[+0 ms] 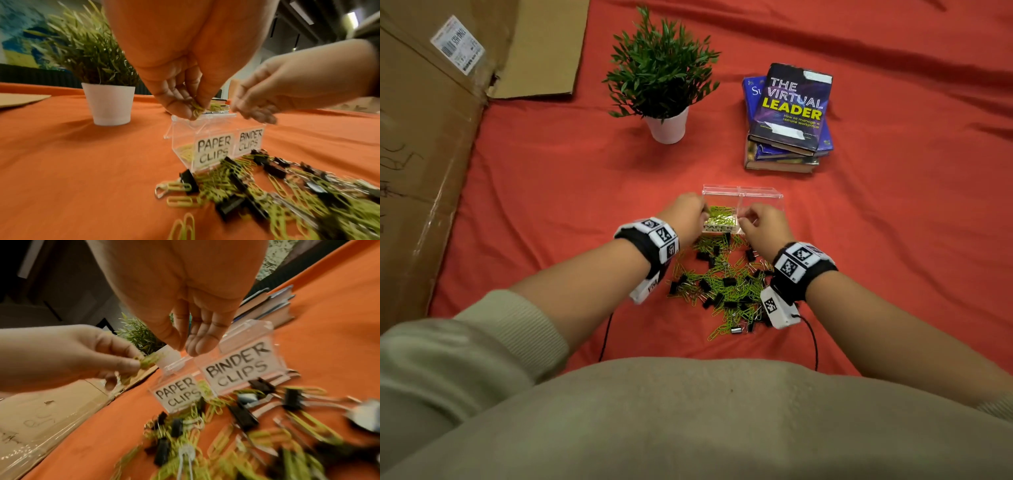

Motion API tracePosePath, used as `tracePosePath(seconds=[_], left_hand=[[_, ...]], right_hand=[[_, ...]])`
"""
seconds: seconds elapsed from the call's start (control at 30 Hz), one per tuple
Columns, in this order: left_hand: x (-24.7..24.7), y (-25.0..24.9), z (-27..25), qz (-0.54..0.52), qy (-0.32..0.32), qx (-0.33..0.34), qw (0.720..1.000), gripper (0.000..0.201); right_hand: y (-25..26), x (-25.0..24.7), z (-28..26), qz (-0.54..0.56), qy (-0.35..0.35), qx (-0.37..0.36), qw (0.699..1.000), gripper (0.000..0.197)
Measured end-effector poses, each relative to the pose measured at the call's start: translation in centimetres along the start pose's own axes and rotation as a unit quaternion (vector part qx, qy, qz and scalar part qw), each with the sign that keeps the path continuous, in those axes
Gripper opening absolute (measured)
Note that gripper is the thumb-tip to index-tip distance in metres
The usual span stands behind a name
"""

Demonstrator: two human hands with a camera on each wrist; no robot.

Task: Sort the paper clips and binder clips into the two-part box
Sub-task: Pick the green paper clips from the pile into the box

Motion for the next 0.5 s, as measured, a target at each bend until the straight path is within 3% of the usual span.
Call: tracePosePath(seconds=[0.23, 0.4, 0.5], left_hand=[[0.9, -1.7, 2.7, 0.092, 0.040, 0.009, 0.995, 0.017], [1.7, -2.3, 0.6, 0.071, 0.005, 0.022, 0.997, 0.027], [2.7, -1.9, -2.1, 0.037, -0.018, 0.030, 0.999, 0.018]], right_hand=[[-4.4, 1.7, -5.2, -0.125, 0.167, -0.034, 0.977, 0.017], [-5.2, 2.5, -7.1, -0.191, 0.195, -0.084, 0.958, 0.042], [-5.0, 2.9, -7.5, -0.216, 0.201, -0.119, 0.948, 0.043]])
Point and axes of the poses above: each hand's wrist, its own z-axis towards the middle knuckle, its own x-axis out of the palm, y = z × x, the point moved 3 cm from there along z, towards the middle knuckle, and after that the axes turned 5 degrees about -y, right-handed, at the moved point
